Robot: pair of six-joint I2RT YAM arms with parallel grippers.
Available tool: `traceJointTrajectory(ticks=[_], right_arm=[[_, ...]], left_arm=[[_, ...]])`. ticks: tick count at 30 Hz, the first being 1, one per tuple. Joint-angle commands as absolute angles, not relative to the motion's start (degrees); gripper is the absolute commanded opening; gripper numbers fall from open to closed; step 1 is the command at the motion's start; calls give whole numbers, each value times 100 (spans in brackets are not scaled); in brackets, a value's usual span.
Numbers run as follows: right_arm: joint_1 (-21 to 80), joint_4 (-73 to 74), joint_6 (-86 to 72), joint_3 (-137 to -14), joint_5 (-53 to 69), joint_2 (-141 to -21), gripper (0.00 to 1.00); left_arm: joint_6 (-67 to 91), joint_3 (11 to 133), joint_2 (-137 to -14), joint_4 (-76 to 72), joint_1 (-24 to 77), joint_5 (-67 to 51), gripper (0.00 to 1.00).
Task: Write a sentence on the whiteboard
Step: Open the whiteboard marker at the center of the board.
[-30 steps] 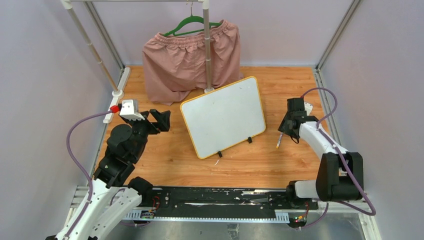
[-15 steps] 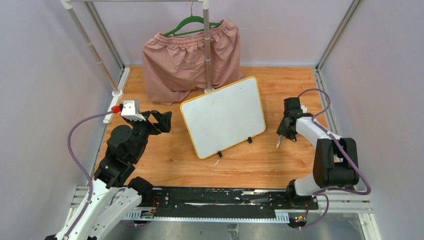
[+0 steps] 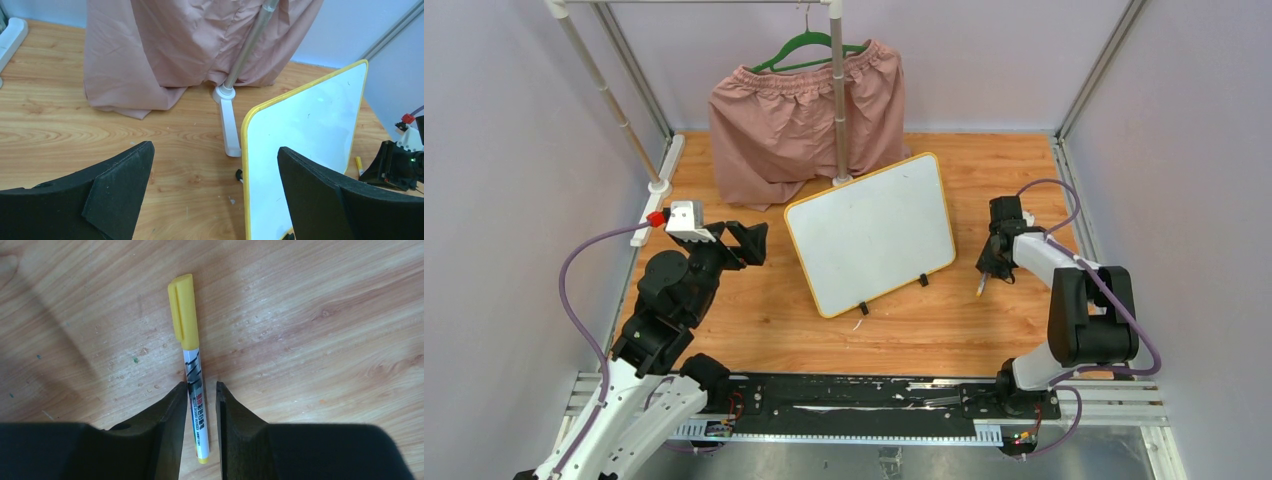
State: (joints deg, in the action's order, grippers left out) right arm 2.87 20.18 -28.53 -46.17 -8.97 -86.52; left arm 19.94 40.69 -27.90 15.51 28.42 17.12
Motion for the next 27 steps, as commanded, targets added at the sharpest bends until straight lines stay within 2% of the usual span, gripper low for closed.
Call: traceJointTrajectory(ticks=[1, 8, 12, 17, 27], right_arm=[[202, 1953, -2765, -4442, -830, -8807, 29], [151, 1908, -2721, -4333, -768, -8893, 16], [102, 1840, -2787, -4179, -700, -8848, 1], [82, 1955, -2841, -4107, -787, -8397, 0], [432, 3233, -2786, -4654, -1000, -5994, 0]], left_arm=[[1907, 4034, -2751, 1362, 2884, 1714, 100], [1899, 4034, -2735, 1369, 2892, 1731, 100], [1881, 4051, -2702, 1390, 2892, 1804, 100], [1872, 4083, -2680, 1453, 2892, 1966, 100], [1991, 4131, -2715, 1497, 2892, 2781, 100]])
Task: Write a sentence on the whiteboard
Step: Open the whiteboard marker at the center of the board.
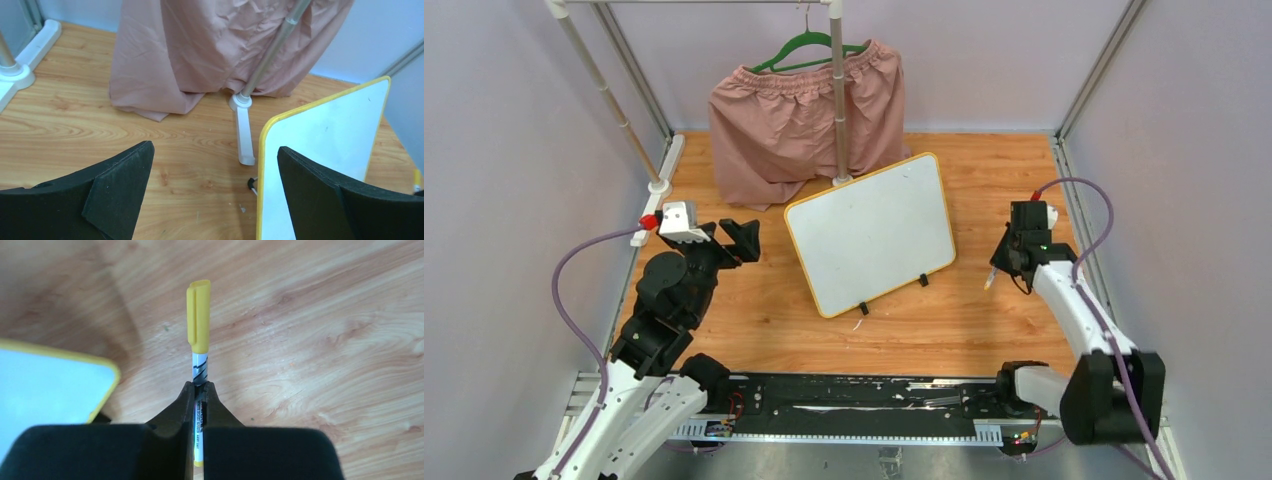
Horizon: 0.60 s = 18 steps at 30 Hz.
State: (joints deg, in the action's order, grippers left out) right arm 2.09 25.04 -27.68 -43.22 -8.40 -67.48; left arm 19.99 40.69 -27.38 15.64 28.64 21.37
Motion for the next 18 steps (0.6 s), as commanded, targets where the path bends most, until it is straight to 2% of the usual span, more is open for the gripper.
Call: traceJointTrajectory(ticks=[1, 4, 8, 12, 18], right_arm=[[547, 3348, -2733, -4774, -1050, -5749, 0], [1046, 3691, -2455, -5147, -1096, -5073, 0], [2008, 3813, -1910, -5572, -573, -4468, 0], [2900, 3515, -1556, -5711, 469, -4136, 0], [4194, 2834, -1294, -5845, 1437, -4164, 0]], left_arm=[[1961, 4124, -2670, 1478, 2896, 3000, 100], [1871, 3982, -2408, 1258, 3022, 3680, 100], [1838, 3864, -2034, 1041, 3040, 3356, 100], [2155, 4389, -2232, 1393, 3040, 1991, 100], [2831, 5049, -2978, 1171, 3041, -1262, 100]])
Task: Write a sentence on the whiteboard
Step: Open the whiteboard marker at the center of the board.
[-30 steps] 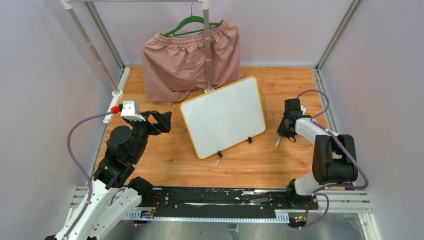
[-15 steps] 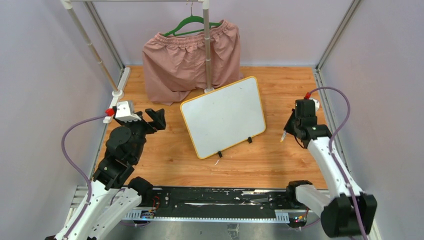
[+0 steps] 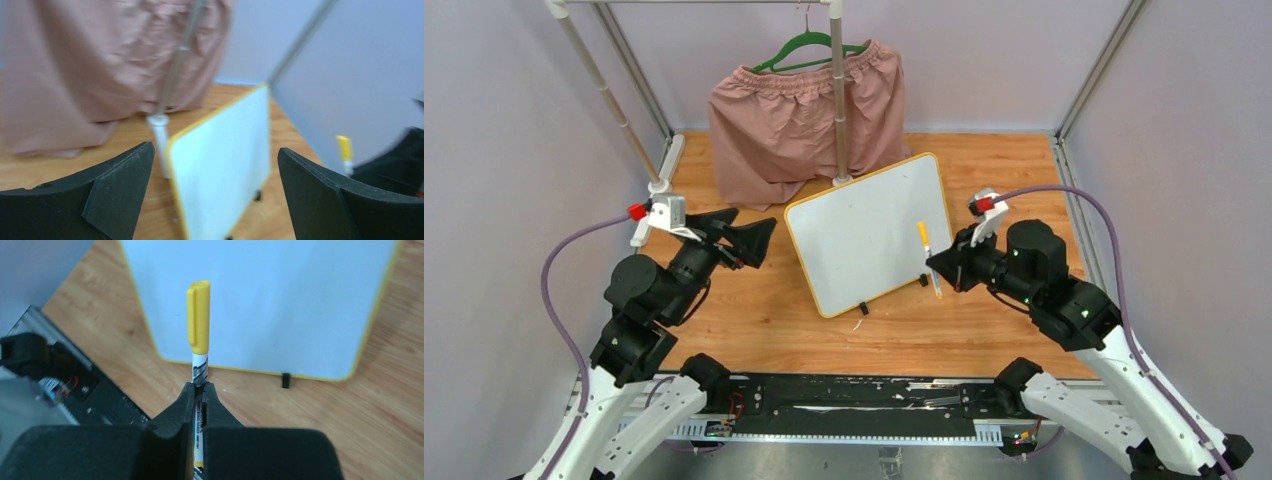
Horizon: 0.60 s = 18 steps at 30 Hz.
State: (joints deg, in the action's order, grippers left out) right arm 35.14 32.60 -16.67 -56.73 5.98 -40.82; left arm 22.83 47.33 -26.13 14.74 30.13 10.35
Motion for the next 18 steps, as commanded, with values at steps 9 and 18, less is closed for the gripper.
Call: traceJointTrajectory(ticks=[9, 18], right_arm=[[5382, 1900, -1134, -5988, 1326, -4620, 0], [5796, 1319, -1011, -6392, 1302, -5293, 0]], left_arm=[[4341, 5062, -3878, -430, 3050, -3436, 100], [4212, 5262, -4368, -431, 3257, -3770, 100]])
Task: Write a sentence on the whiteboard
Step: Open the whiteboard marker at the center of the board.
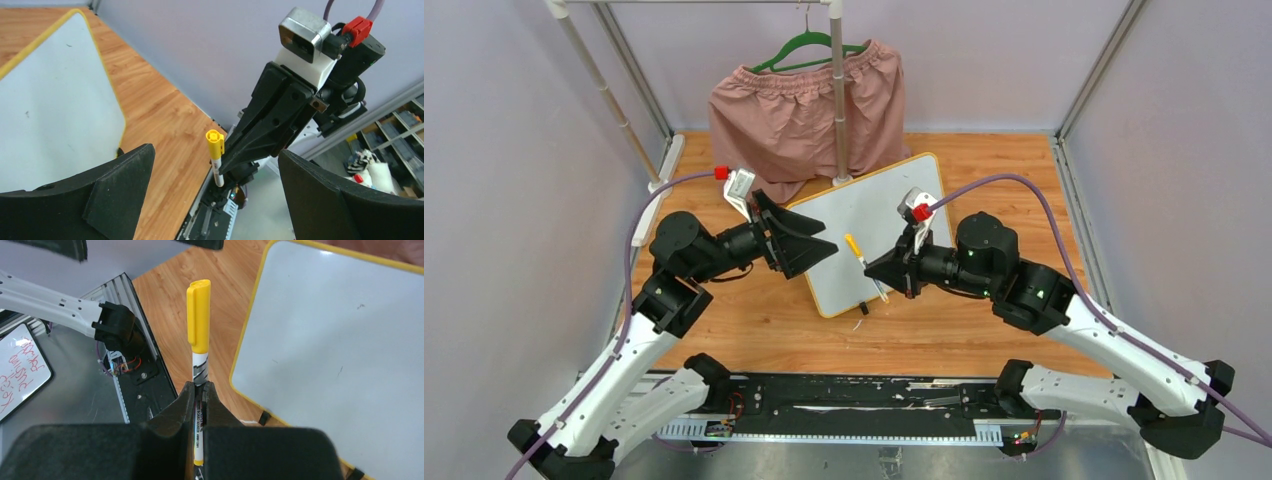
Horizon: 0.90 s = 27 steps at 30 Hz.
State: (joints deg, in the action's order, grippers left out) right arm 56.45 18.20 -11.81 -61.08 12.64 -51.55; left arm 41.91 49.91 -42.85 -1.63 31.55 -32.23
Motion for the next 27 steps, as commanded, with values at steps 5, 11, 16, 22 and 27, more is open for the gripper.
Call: traceJointTrajectory(ticks=[5, 11, 16, 22, 27], right_arm=[[5831, 966, -1069, -6407, 1348, -5398, 0], [5851, 851, -1087, -6504, 1415, -5511, 0], [5870, 776, -1123, -6538, 1468, -5577, 0], [5907, 737, -1145, -6530, 1450, -5587, 0], [5941, 752, -1135, -6547, 1442, -5583, 0]], left_arm=[[4192, 5189, -4552, -437, 3314, -3906, 93], [4236, 5140, -4633, -711, 3455, -3876, 81], [4197, 5172, -4806, -712, 3533, -3837, 71], [4149, 5203, -4831, -718, 3584, -3702, 56], [4175, 5224, -4815, -720, 3586, -3559, 47]])
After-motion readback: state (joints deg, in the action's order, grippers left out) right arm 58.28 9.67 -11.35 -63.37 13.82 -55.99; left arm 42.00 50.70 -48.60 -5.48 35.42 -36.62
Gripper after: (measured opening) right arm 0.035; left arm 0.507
